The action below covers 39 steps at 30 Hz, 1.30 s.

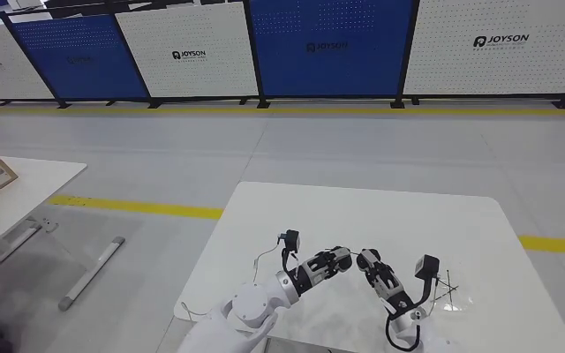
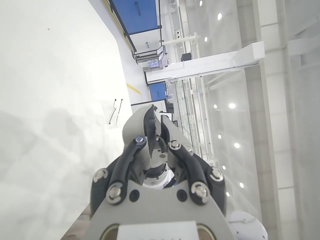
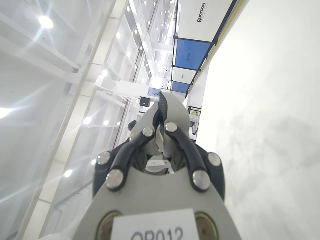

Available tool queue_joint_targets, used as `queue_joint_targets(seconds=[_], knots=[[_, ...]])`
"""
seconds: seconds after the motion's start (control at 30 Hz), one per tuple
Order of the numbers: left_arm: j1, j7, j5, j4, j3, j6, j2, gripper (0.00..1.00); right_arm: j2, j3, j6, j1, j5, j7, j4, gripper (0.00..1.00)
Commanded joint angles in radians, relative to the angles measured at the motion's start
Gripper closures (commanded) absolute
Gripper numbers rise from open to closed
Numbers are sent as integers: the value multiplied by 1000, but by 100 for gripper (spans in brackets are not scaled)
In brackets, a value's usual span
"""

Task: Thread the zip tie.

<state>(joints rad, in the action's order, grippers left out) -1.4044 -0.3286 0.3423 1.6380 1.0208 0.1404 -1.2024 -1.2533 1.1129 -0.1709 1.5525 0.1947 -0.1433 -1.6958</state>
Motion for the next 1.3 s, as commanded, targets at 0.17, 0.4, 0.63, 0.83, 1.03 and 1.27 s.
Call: queue_joint_targets(seconds=[0.17,0.4,0.63,0.83,1.03,1.27], knots=[[2,10,2,-1,0,0,-1,71,-2,4,0,5,-8,-4,-4,100],[3,14,-6,-5,-3,2,-2,100,-5,7,1,7,-11,-8,-4,100],[4,15,-9,-6,-4,5,-2,100,-7,10,2,9,-16,-10,-4,100],[4,17,-18,-3,-5,4,-2,100,-9,11,4,9,-19,-14,-6,100],[-1,24,-24,3,-3,5,-2,100,-11,16,15,10,0,-21,-14,0],[-18,61,-46,20,9,-3,0,100,-6,80,-27,48,85,-40,-23,0]])
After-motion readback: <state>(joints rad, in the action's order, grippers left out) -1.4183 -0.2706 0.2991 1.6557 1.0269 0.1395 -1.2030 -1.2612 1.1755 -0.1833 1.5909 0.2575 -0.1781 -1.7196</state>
